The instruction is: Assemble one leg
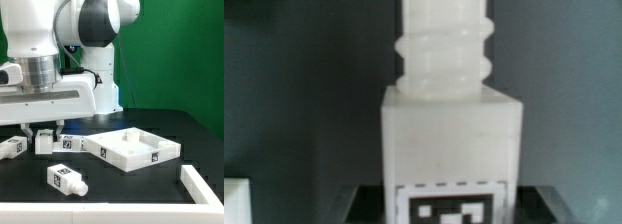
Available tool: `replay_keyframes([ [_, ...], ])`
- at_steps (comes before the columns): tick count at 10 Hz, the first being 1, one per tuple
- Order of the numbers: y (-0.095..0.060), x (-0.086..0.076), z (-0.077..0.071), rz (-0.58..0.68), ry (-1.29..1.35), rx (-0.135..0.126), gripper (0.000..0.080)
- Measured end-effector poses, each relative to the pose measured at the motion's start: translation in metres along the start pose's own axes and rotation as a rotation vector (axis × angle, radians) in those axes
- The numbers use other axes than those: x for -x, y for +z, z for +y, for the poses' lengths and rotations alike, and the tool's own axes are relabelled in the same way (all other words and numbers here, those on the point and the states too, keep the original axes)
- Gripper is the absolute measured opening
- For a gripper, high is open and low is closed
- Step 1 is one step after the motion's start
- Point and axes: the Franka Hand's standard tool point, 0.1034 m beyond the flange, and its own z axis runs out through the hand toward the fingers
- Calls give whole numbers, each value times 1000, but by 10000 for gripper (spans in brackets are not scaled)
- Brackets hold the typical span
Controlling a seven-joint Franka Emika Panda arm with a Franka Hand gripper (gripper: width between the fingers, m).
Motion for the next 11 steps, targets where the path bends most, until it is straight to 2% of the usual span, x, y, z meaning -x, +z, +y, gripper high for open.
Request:
replay_keyframes([
  [1,3,1,2,-1,7,-1,284],
  [3,23,15,18,-22,44,1,284],
  [4,33,21,25,-11,53,16,284],
  [5,42,29,29,-16,70,13,284],
  [6,46,33,31,-23,74,11,284],
  [10,47,33,30,-26,73,10,284],
  [11,47,33,30,-26,73,10,438],
])
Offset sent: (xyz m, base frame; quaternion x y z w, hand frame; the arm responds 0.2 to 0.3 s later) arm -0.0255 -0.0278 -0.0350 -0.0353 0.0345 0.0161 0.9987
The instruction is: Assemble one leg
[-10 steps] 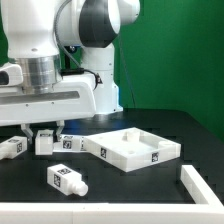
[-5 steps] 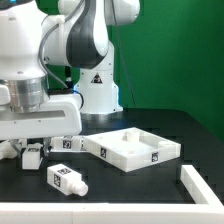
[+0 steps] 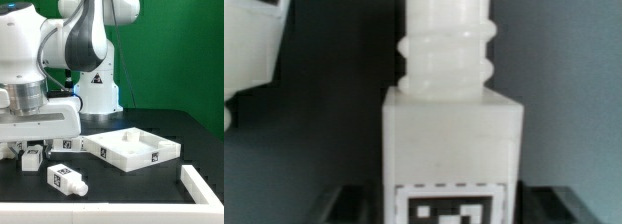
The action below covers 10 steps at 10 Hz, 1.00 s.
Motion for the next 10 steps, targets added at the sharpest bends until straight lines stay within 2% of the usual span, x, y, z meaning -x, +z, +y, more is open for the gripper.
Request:
replay_keyframes([
  [1,-1,-1,-1,0,-5,0,567],
  [2,-13,-4,-9,-2,-31,-2,567],
  [3,-29,-8,-21,-4,-78,2,632],
  [4,-41,-11,-31,-10,-112,0,644],
  [6,-55,-14,-60,-3,-175,-3,649],
  [7,-55,-11,-78,-6,-204,-6,649],
  [9,-45,-5,-111,-3,-258,-4,649],
  [10,-46,-6,-108,0,-254,-5,649],
])
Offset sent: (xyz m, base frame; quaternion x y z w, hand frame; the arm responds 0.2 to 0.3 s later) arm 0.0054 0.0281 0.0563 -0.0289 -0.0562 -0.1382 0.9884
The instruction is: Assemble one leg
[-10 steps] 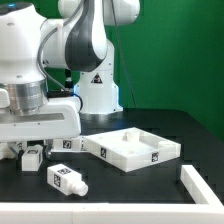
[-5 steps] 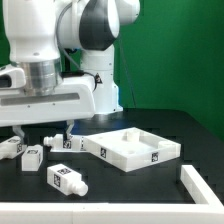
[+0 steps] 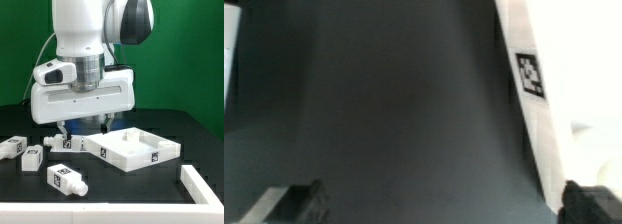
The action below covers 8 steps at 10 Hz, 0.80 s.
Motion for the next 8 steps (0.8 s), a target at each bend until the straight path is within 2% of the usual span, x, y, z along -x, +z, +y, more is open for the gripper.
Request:
replay_keyframes([
  [3,0,0,1,2,1,3,649],
  [4,-1,-6,-4,63,-67,65,649],
  [5,3,-2,-16,105,-104,97,649],
  [7,16,0,-21,136,-125,121,649],
  [8,19,-2,-29,146,-151,131,649],
])
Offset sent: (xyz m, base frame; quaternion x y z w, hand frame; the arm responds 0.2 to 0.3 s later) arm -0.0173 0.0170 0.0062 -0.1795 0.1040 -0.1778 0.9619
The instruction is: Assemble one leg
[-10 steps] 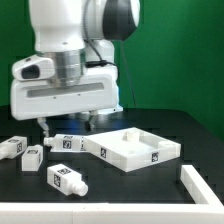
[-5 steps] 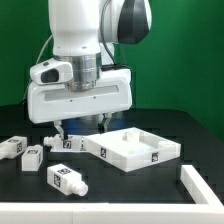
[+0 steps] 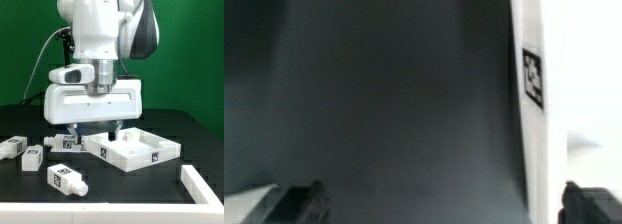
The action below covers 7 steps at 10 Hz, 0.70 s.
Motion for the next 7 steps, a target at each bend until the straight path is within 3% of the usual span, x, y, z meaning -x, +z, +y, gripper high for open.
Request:
replay_keyframes([
  [2,0,1,2,-3,6,-1,649],
  [3,2,1,-3,-6,-16,-3,649],
  [6,10,6,-38,-17,-139,-14,649],
  [7,9,5,-34,-15,-131,-11,649],
])
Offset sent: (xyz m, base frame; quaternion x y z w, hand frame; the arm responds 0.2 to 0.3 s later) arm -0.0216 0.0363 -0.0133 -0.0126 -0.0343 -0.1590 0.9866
